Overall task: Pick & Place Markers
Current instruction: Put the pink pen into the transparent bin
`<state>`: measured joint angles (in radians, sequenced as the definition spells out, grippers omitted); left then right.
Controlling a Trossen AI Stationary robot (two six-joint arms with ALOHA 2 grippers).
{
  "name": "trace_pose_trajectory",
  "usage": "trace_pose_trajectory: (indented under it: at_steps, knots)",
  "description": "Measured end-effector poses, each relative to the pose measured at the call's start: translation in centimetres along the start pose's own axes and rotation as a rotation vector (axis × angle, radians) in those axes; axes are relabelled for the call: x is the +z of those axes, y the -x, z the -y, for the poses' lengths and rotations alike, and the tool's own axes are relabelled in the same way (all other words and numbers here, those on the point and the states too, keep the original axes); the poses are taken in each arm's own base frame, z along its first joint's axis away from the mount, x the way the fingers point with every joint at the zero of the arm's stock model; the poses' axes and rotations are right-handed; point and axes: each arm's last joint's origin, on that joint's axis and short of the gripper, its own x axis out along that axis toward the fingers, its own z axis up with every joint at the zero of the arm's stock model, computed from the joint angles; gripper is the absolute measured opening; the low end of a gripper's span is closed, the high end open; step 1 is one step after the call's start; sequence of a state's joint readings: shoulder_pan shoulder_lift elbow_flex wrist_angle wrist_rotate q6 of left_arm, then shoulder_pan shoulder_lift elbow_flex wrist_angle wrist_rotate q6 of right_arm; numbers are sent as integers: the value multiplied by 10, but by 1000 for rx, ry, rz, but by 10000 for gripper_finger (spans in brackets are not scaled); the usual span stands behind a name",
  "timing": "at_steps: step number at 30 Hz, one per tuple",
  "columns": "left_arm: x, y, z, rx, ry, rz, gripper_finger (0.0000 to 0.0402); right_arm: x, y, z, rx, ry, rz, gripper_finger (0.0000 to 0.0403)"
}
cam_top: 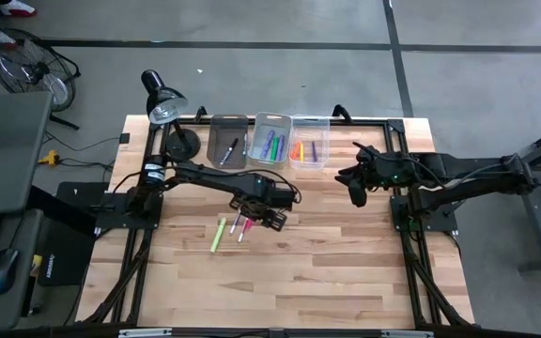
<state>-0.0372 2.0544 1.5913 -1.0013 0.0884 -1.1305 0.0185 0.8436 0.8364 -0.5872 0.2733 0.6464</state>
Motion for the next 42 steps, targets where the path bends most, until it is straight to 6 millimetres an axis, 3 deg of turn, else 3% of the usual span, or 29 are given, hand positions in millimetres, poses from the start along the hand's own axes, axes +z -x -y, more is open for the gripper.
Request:
trace_pose_trajectory:
  at_steps: [20,37,42]
  knots:
    - [6,1,-8,68,56,36,172,0,0,-1,21,27,-16,110]
    - [15,2,-13,73,-5,45,172,-1,0,0,18,39,-19,110]
    - [16,-8,-13,96,-12,33,172,-1,0,0,19,28,-21,110]
